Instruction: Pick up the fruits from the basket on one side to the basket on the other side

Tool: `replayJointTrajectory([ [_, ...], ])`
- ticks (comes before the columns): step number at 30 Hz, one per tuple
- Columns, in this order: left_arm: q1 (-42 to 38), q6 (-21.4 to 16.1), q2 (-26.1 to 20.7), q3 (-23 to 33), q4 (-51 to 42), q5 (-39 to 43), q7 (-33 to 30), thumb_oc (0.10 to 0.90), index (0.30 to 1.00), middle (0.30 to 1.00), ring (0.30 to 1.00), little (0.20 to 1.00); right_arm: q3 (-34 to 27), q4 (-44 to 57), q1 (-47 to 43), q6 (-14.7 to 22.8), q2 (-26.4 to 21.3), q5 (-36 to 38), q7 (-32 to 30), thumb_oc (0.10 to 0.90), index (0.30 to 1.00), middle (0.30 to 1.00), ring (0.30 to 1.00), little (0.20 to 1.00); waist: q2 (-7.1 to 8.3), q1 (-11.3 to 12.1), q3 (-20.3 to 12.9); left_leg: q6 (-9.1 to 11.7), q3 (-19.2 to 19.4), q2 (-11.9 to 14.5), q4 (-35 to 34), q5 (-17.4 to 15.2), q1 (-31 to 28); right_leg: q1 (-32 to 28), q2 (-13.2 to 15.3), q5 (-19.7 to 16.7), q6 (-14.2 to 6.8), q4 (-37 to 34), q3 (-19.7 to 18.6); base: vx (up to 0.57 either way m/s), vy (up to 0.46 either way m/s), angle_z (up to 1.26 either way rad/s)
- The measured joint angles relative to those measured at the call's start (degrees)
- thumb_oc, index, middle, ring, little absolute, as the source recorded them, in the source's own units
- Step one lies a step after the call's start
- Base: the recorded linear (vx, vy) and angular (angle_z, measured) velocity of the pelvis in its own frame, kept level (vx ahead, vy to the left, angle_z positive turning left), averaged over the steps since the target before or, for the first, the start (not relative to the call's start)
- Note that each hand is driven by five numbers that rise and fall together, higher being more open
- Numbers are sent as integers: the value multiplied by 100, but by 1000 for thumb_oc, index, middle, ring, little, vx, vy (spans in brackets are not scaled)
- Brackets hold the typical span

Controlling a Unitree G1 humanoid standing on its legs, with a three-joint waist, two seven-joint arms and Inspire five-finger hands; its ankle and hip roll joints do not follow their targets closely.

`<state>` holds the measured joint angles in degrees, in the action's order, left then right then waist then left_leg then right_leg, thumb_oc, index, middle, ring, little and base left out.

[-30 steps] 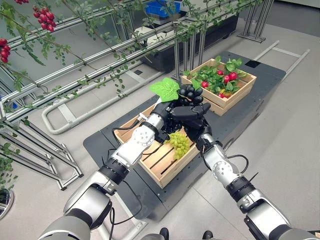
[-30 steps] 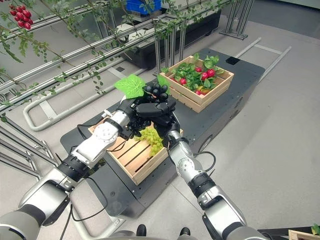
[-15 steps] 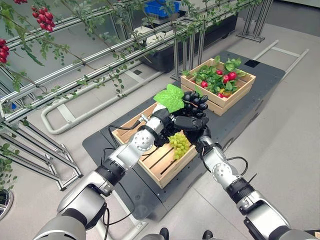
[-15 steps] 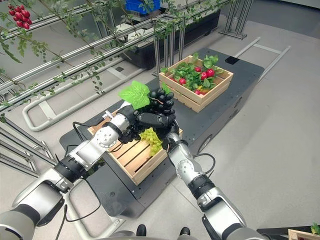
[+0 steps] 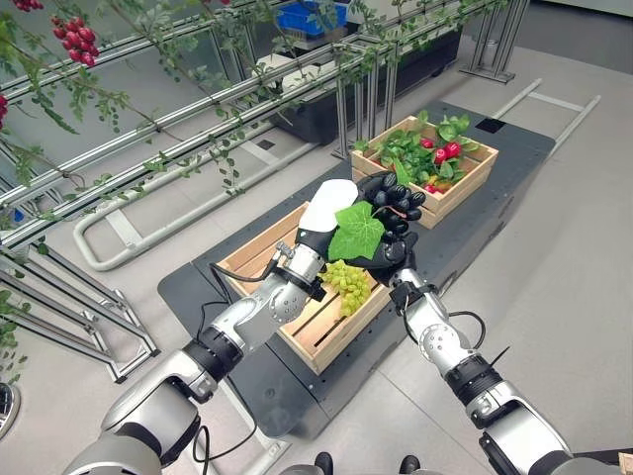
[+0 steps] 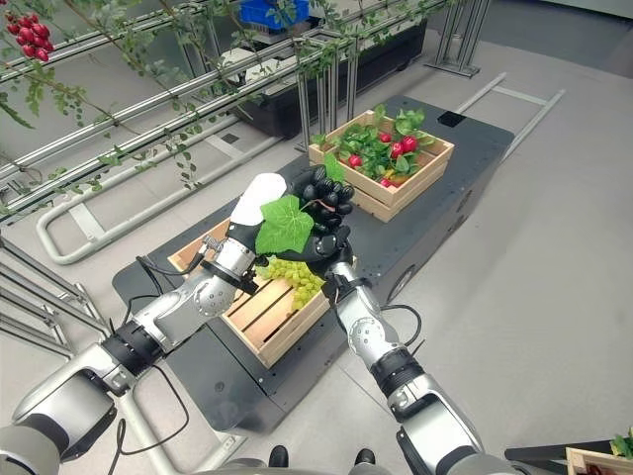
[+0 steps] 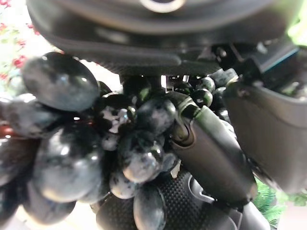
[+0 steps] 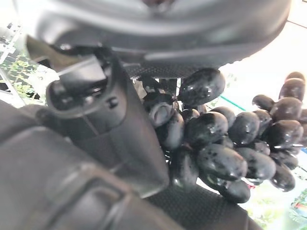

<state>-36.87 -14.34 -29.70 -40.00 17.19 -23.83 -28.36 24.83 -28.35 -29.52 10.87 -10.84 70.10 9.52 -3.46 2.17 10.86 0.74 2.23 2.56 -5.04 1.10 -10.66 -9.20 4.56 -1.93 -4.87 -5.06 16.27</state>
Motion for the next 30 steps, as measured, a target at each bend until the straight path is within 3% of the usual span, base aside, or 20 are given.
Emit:
replayJointTrajectory([
  [17, 16, -401, -411, 0, -261, -976, -832, 800, 900, 900, 900, 900, -170, 359, 86, 205, 237, -216, 253, 400, 300, 300, 300, 300, 154, -78, -87, 0, 26, 0, 0, 0, -18, -3, 0, 0, 0, 0, -25, 0, 0, 0],
  [30, 18, -480, -511, -18, -283, -1447, -1411, 800, 900, 900, 900, 900, -184, 471, 78, 203, 251, -189, 460, 400, 300, 300, 300, 300, 165, -118, -94, 0, 65, 0, 0, 0, -51, -18, -2, -1, -1, 0, -60, 0, 0, 0],
])
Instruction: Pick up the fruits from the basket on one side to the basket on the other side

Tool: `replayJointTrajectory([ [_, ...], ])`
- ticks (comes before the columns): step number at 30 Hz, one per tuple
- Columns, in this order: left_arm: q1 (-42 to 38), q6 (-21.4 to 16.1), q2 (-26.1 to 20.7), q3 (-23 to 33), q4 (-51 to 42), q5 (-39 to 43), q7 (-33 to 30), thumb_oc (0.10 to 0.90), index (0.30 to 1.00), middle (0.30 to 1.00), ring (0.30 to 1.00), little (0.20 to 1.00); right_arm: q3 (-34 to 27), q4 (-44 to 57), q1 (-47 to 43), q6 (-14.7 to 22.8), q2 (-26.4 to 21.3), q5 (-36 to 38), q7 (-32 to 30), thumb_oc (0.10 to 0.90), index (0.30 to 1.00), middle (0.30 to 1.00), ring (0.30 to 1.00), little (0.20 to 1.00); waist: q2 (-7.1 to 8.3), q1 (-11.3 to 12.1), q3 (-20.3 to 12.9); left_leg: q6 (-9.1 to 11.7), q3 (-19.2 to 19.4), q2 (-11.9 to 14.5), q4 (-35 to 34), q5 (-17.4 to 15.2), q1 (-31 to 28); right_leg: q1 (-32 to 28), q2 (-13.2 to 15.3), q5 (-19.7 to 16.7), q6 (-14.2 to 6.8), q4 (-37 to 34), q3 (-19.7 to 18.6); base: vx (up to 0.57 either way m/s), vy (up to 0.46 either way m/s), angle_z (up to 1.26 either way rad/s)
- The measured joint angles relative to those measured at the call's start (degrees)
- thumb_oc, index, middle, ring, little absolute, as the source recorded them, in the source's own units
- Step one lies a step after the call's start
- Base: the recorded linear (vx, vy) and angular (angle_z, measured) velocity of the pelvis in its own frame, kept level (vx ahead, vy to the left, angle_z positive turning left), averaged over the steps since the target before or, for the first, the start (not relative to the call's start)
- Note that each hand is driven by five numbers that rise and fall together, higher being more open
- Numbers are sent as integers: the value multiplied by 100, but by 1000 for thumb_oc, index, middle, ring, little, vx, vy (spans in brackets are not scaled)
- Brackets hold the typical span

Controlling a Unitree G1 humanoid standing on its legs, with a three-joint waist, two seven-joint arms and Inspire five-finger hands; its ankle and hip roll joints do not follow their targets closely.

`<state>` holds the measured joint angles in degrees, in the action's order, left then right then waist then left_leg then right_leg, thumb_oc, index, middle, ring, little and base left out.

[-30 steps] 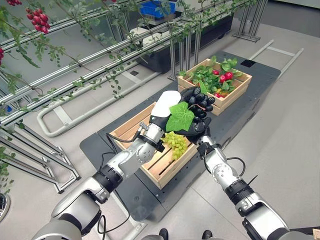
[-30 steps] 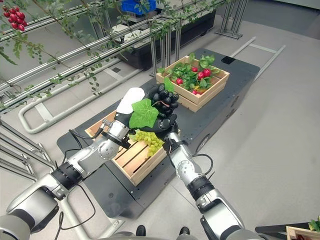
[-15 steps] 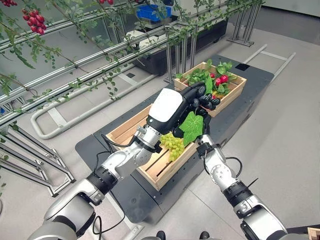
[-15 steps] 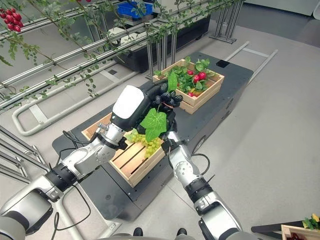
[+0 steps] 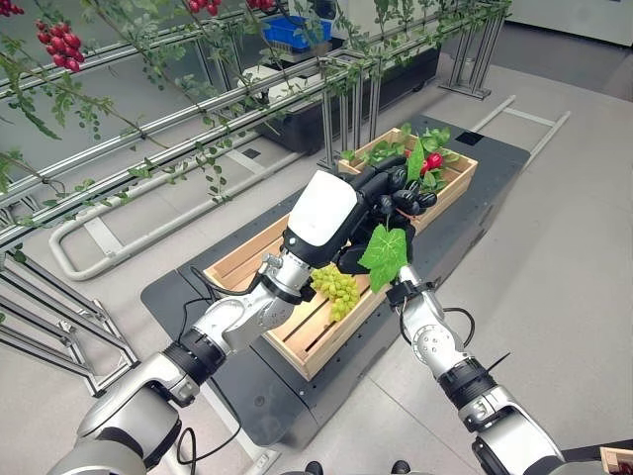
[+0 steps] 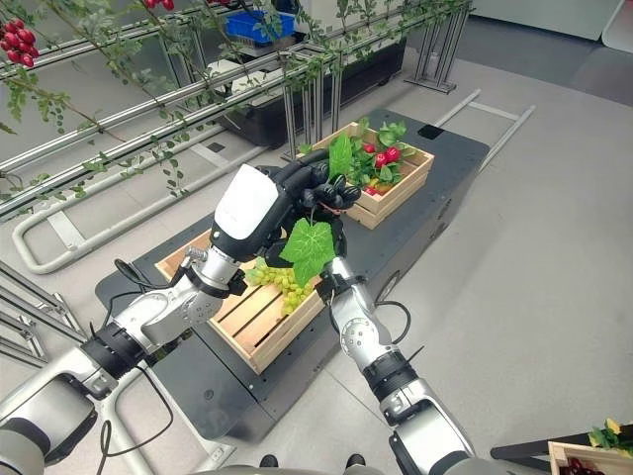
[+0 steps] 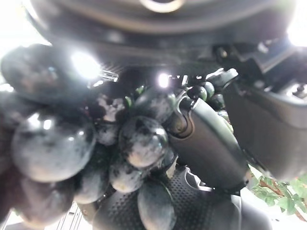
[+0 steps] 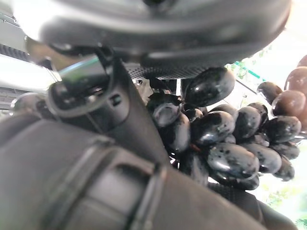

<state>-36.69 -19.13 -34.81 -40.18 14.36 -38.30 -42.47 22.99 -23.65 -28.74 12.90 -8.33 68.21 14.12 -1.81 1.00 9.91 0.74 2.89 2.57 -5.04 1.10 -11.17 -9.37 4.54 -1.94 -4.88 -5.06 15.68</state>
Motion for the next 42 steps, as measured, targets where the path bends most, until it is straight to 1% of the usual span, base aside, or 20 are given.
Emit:
replayJointTrajectory([
  [3, 0, -10, -44, 0, -2, -262, -345, 800, 900, 900, 900, 900, -3, 70, 0, -7, 18, 21, 70, 400, 300, 300, 300, 300, 1, -1, 0, 0, 30, 1, 0, 0, -14, 1, -1, -1, 0, 0, -33, 13, 9, -5],
  [6, 0, -12, -86, 0, 1, -510, -533, 800, 900, 900, 900, 900, -5, 92, 10, -15, 56, 50, 70, 400, 300, 300, 300, 300, 2, -5, -1, -1, 45, 1, -1, -1, -24, -1, -3, -4, -3, 0, -56, 7, 5, -3],
  [12, 0, -12, -166, 0, 5, -839, -688, 800, 900, 900, 900, 900, -4, 109, 62, -115, 60, 181, 110, 400, 300, 300, 300, 300, 20, -10, -12, 0, 58, 2, -1, -1, -30, 0, -4, -20, 0, 0, -71, 0, 0, 0],
  [17, 0, -59, -322, -16, 5, -1157, -783, 800, 900, 900, 900, 900, -4, 108, 158, -194, 61, 189, 113, 400, 300, 300, 300, 300, 100, -20, -65, 0, 67, 5, -1, -1, -33, 3, -7, -21, 1, 0, -81, 0, 0, 0],
  [20, 0, -58, -435, -125, 12, -1213, -863, 800, 900, 900, 900, 900, -3, 97, 229, -284, 65, 189, 112, 400, 300, 300, 300, 300, 123, -19, -87, 0, 72, 6, -1, -1, -36, 1, -7, -21, 2, 0, -85, 0, 0, 0],
  [23, 0, -33, -504, -127, 75, -1716, -1104, 800, 900, 900, 900, 900, -3, -24, 316, -379, 91, 190, 101, 400, 300, 300, 300, 300, 127, -15, -97, 0, 76, 6, -1, -1, -40, 0, -7, -26, 2, 0, -90, 0, 0, 0],
  [24, -1, -5, -549, -126, 70, -1862, -1206, 800, 900, 900, 900, 900, -3, -79, 355, -412, 91, 190, 85, 400, 300, 300, 300, 300, 129, -16, -100, 0, 79, 6, -1, -1, -43, -1, -8, -26, 2, 0, -94, 0, 0, 0],
  [26, -2, 124, -860, 23, 5, -2304, -1550, 800, 900, 900, 900, 900, -34, -444, 626, -525, -2, 203, -183, 400, 300, 300, 300, 300, 145, -11, -148, 0, 85, 7, -1, -1, -42, 1, -8, -26, 2, -1, -98, 0, 0, 0],
  [27, -2, 161, -927, 86, 4, -2343, -1621, 800, 900, 900, 900, 900, -35, -575, 714, -549, -54, 203, -250, 400, 300, 300, 300, 300, 146, -2, -165, 0, 85, 6, -1, -1, -42, 1, -6, -25, 2, -1, -98, 0, 0, 0],
  [29, -2, 306, -1210, 401, 6, -2429, -1720, 800, 900, 900, 900, 900, -43, -936, 1156, -630, -313, 206, -490, 400, 300, 300, 300, 300, 144, 22, -203, 0, 81, 2, -2, -1, -37, 3, -1, -25, 1, -3, -102, 0, 0, 0],
  [31, -2, 375, -1363, 618, 43, -2448, -1890, 800, 900, 900, 900, 900, -44, -1105, 1489, -672, -482, 219, -604, 400, 300, 300, 300, 300, 135, 20, -209, 0, 83, 5, -2, -1, -37, 4, -2, -26, 1, -3, -105, 0, 0, 0],
  [33, -2, 371, -1374, 754, 62, -2461, -2082, 800, 900, 900, 900, 900, -66, -1120, 1804, -702, -690, 224, -651, 400, 300, 300, 300, 300, 108, 16, -227, 0, 89, 5, -2, -1, -38, 4, -4, -27, 0, -3, -111, 0, 0, 0],
  [37, -1, 260, -1306, 794, 104, -2524, -2173, 800, 900, 900, 900, 900, -264, -1120, 1963, -732, -751, 252, -650, 400, 300, 300, 300, 300, 24, -19, -292, 0, 170, 20, -4, -1, -45, 37, -20, -56, 15, -3, -193, 4, -3, -11],
  [39, 1, 104, -1254, 791, 266, -2282, -2101, 800, 900, 900, 900, 900, -267, -1116, 1909, -732, -782, 253, -650, 400, 300, 300, 300, 300, -60, -39, -354, 0, 214, 23, -5, -1, -55, 51, -26, -76, 18, -4, -242, 12, -1, -12],
  [42, 36, -69, -1098, 804, 477, -1824, -2017, 800, 900, 900, 900, 900, -272, -1110, 1907, -731, -784, 252, -650, 400, 300, 300, 300, 300, -137, -4, -426, 1, 210, 23, -6, -1, -58, 46, -27, -80, 17, -4, -242, 0, 0, 0],
])
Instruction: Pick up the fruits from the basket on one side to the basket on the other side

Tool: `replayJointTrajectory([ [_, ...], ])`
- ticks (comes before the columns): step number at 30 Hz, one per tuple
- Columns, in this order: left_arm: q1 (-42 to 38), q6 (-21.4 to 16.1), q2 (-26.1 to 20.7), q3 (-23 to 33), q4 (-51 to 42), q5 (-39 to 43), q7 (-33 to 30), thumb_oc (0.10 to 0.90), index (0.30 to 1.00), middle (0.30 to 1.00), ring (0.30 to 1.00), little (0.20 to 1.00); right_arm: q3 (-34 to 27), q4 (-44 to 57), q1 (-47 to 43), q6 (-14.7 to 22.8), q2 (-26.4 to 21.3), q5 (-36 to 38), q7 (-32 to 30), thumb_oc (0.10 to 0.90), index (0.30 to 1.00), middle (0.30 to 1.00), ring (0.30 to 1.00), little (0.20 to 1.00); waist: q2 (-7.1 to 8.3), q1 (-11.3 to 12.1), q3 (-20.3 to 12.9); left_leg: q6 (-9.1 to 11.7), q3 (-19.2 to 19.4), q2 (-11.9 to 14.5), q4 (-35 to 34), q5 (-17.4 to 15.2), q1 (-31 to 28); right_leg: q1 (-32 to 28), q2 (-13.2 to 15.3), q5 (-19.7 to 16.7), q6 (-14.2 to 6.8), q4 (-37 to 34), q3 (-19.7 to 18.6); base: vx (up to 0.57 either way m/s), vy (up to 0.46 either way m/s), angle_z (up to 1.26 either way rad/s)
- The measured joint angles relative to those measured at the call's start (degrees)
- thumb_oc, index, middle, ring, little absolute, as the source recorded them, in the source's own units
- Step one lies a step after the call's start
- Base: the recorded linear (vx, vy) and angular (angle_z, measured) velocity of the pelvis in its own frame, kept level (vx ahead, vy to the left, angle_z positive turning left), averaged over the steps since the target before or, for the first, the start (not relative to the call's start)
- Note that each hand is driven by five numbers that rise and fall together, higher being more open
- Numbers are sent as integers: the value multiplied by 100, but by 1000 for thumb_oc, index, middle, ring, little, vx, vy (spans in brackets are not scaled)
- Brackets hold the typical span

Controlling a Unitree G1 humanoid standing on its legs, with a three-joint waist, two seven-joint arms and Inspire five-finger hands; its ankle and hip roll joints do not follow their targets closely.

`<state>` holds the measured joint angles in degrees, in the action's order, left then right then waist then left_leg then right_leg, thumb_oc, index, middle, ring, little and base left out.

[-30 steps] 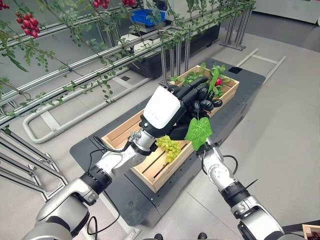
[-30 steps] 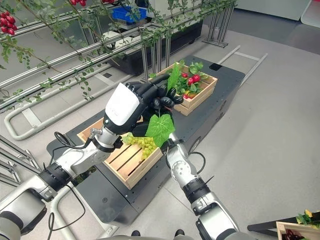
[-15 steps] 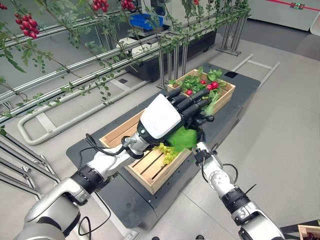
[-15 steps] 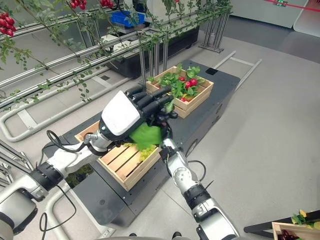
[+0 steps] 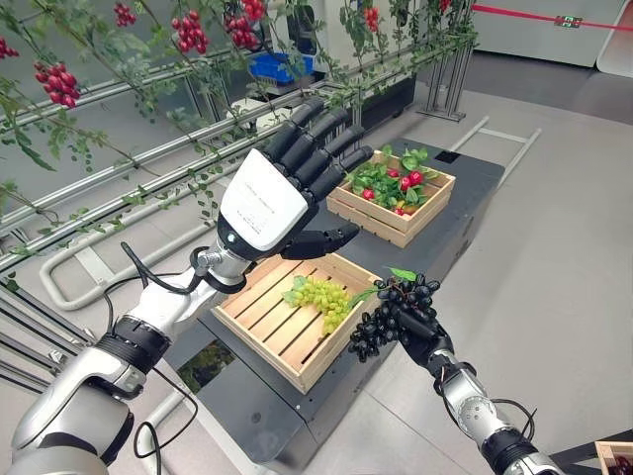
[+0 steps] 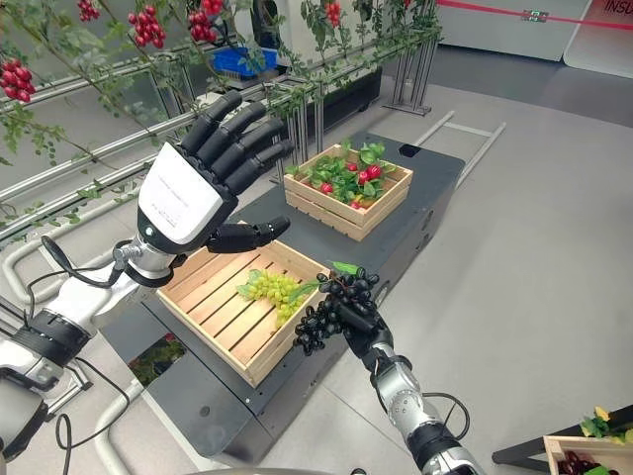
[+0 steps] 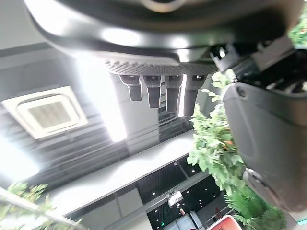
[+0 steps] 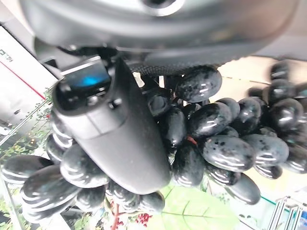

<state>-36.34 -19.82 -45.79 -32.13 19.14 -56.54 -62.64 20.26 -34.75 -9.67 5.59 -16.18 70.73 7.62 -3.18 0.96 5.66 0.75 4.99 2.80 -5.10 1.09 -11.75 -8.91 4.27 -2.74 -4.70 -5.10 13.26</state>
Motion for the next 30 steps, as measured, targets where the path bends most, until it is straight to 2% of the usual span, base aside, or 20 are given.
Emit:
replayJointTrajectory([
  [3, 318, -245, 247, 363, 3, 619, 311, 800, 900, 900, 900, 900, 1, 0, -2, 0, 81, -1, 0, 400, 300, 300, 300, 300, -31, 16, -47, 1, -3, -1, 0, 1, 0, -1, 0, -4, -1, 0, -1, 0, 0, 0],
  [7, 540, -390, 437, 580, 4, 1272, 716, 800, 900, 900, 900, 900, 1, 0, -2, 0, 130, -2, 0, 400, 300, 300, 300, 300, 15, 22, -86, 1, -2, -1, 1, 1, 1, 1, 1, -5, -1, 0, -1, 0, 0, 0],
  [10, 828, -611, 818, 989, 69, 2097, 1292, 800, 900, 900, 900, 900, -22, 0, -2, 5, 136, -5, 0, 400, 300, 300, 300, 300, 55, 29, -109, 1, 0, -4, 0, 1, 3, 6, 3, -6, -3, -1, -5, 0, 0, 0],
  [16, 1480, -581, 1302, 1593, 145, 3723, 2193, 800, 900, 900, 900, 900, -371, 20, 16, 189, 156, -72, -1, 400, 300, 300, 300, 300, 66, 19, -115, 1, 12, -2, 0, 1, 11, 25, -3, -7, -4, -1, -23, 0, 0, 0],
  [19, 1884, -550, 1555, 1774, 163, 4104, 2334, 800, 900, 900, 900, 900, -660, 30, 55, 317, 120, -88, -1, 400, 300, 300, 300, 300, 71, 22, -114, 0, 16, -3, 0, 1, 11, 29, -3, -8, -5, -3, -30, 15, -21, 0],
  [23, 2364, -551, 1608, 1811, 177, 4166, 2422, 800, 900, 900, 900, 900, -1104, 149, 370, 415, 68, -313, -1, 400, 300, 300, 300, 300, 96, 25, -107, 0, 25, -1, -1, 0, 12, 37, -9, -8, -6, -6, -44, 19, -31, -1],
  [27, 2686, -571, 1727, 2016, 170, 4179, 2502, 800, 900, 900, 900, 900, -1313, 169, 846, 438, 46, -335, 0, 400, 300, 300, 300, 300, 157, 5, -78, 1, 80, 7, -3, -2, 4, 57, -18, -8, -6, -23, -104, 20, -72, -8],
  [30, 2887, -574, 1959, 2262, 171, 4539, 2578, 800, 900, 900, 900, 900, -1326, 170, 1165, 441, 70, -344, 0, 400, 300, 300, 300, 300, 204, -27, -49, 1, 209, 16, -3, -4, 8, 123, -32, -31, -6, -24, -225, 12, -84, -21],
])
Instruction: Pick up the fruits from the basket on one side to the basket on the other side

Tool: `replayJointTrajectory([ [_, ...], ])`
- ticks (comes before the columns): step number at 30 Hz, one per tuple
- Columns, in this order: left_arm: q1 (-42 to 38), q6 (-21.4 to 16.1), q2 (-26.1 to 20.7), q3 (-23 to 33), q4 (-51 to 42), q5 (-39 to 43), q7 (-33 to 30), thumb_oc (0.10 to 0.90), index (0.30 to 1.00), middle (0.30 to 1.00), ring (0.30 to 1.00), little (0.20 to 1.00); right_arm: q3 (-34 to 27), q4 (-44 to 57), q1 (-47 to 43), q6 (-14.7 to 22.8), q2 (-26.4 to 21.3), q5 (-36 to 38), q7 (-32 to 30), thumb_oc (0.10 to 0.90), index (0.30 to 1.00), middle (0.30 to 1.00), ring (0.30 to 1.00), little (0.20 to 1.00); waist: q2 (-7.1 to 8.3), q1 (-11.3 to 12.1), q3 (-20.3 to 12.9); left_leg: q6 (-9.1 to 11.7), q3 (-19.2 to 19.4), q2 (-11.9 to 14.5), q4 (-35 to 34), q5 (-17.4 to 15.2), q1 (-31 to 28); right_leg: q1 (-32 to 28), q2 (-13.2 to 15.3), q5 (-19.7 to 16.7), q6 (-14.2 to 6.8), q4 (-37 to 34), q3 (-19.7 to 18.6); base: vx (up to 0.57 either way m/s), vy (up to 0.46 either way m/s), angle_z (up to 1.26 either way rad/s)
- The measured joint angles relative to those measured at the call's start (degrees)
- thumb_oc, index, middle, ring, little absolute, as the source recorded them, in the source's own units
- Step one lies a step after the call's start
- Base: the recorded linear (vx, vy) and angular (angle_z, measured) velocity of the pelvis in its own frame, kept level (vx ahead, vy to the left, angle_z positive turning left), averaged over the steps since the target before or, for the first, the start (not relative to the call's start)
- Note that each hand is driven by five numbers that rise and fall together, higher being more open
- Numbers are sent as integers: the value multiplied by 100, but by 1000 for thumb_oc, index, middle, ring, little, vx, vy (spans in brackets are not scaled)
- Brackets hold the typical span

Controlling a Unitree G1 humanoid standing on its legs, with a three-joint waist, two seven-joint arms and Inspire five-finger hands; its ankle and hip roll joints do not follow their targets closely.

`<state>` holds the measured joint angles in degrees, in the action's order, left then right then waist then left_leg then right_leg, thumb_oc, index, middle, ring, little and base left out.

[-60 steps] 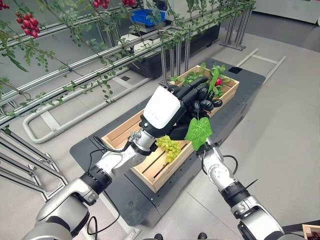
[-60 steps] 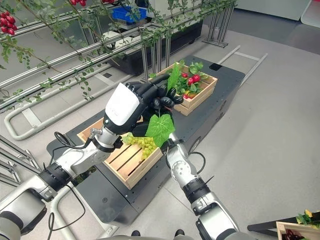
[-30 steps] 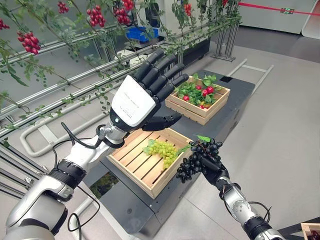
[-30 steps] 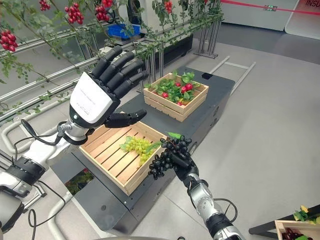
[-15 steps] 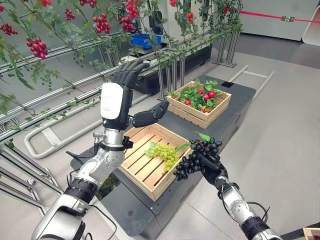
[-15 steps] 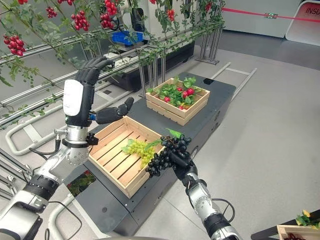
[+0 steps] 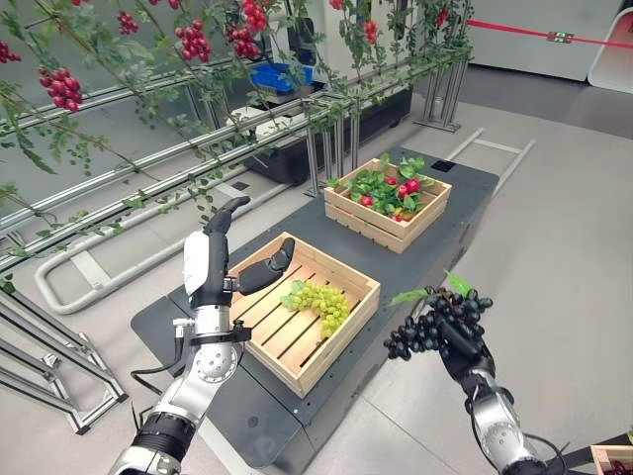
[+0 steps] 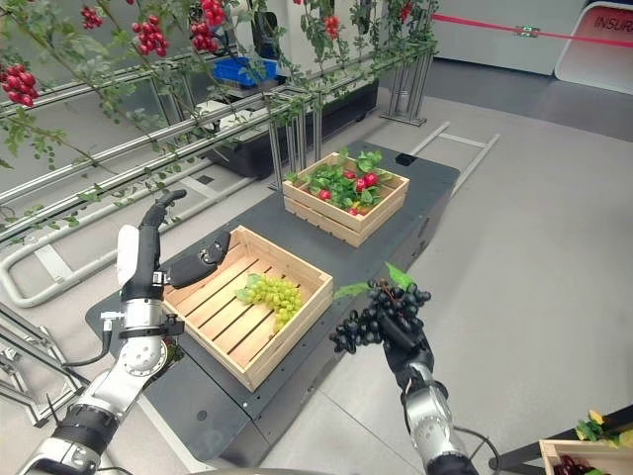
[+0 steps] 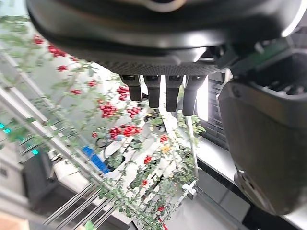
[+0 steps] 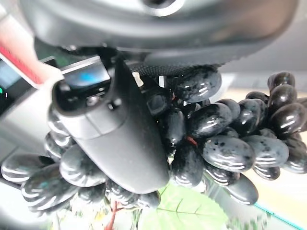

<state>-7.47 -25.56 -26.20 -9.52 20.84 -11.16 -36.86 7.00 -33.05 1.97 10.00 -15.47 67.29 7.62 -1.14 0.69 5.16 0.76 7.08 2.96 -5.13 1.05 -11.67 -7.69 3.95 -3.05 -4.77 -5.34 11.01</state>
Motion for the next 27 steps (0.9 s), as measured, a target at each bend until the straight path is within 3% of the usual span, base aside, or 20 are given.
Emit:
replayJointTrajectory([
  [5, 338, 35, 321, 89, 24, 546, 59, 800, 900, 900, 900, 900, -8, 2, 399, -1, 173, -184, -1, 400, 300, 300, 300, 300, 161, -198, 97, -7, 186, 10, -1, -9, -37, 83, -19, -29, 7, -1, -179, 18, -101, -20],
  [9, 464, 103, 375, 81, 68, 588, 54, 800, 900, 900, 900, 900, -2, 3, 487, -12, 300, -183, 0, 400, 300, 300, 300, 300, 293, -276, 167, 24, 379, 35, 195, -117, 1, 182, -114, -33, 62, 40, -656, -65, -46, -35],
  [11, 555, 98, 364, 70, 133, 585, 38, 800, 900, 900, 900, 900, 1, -39, 479, -36, 379, -178, 0, 400, 300, 300, 300, 300, 497, -196, 338, -3, -12, -49, 1076, -331, 260, 220, -99, -39, 141, 163, -1047, -194, 129, -67],
  [12, 614, 93, 381, 6, 204, 592, -84, 800, 900, 900, 900, 900, 60, -51, 476, -36, 383, -158, 1, 400, 300, 300, 300, 300, 675, -118, 408, -86, -808, -332, 1567, -507, 636, 321, 40, -73, 153, 250, -1419, -183, 198, -90],
  [13, 700, 42, 388, -59, 222, 622, -207, 800, 900, 900, 900, 900, 121, -83, 418, -25, 328, -153, 20, 400, 300, 300, 300, 300, 683, -11, 382, -138, -1346, -540, 1399, -553, 684, 547, 63, -47, 89, 335, -1633, -127, 229, -157],
  [14, 717, -25, 394, -164, 386, 652, -319, 800, 900, 900, 900, 900, 124, -263, 155, -25, 251, -150, 65, 400, 300, 300, 300, 300, 543, 99, 452, -234, -1565, -679, 1034, -583, 749, 805, 11, -54, 88, 457, -1795, -52, 205, -158],
  [15, 658, -24, 417, -190, 502, 660, -321, 800, 900, 900, 900, 900, 57, -372, -24, -21, 235, -91, 60, 400, 300, 300, 300, 300, 330, 13, 556, -324, -1595, -663, 779, -348, 724, 832, -76, -161, 36, 419, -1729, -41, 201, -159],
  [16, 639, -19, 413, -179, 537, 669, -336, 800, 900, 900, 900, 900, 60, -398, -25, -21, 298, 40, 42, 400, 300, 300, 300, 300, 354, 25, 593, -323, -1446, -668, 594, -152, 632, 817, -6, -306, -59, 310, -1652, -41, 155, -92],
  [18, 506, -23, 437, -207, 483, 615, -409, 800, 900, 900, 900, 900, 59, -444, 53, -18, 346, 73, 43, 400, 300, 300, 300, 300, 307, -122, 583, -404, -1379, -581, 194, 32, 593, 852, -3, -300, -26, 367, -1445, -52, 116, -42],
  [20, 320, -23, 417, -266, 490, 598, -475, 800, 900, 900, 900, 900, 49, -530, 42, -18, 382, 75, 43, 400, 300, 300, 300, 300, 355, -136, 567, -407, -1265, -588, -2, 206, 546, 804, 45, -230, -93, 269, -1330, -37, 128, -26],
  [23, 282, 5, 417, -325, 512, 596, -473, 800, 900, 900, 900, 900, 66, -544, 131, -41, 493, 72, 45, 400, 300, 300, 300, 300, 293, -291, 574, -390, -1120, -607, -2, 224, 490, 694, 60, -339, -142, 90, -1376, -33, 139, -21],
  [27, 257, 7, 443, -376, 524, 591, -324, 800, 900, 900, 900, 900, 78, -549, 229, -122, 538, 52, 47, 400, 300, 300, 300, 300, 279, -333, 569, -403, -933, -601, -7, 151, 366, 612, 37, -351, -142, 34, -1501, -53, 162, -20],
])
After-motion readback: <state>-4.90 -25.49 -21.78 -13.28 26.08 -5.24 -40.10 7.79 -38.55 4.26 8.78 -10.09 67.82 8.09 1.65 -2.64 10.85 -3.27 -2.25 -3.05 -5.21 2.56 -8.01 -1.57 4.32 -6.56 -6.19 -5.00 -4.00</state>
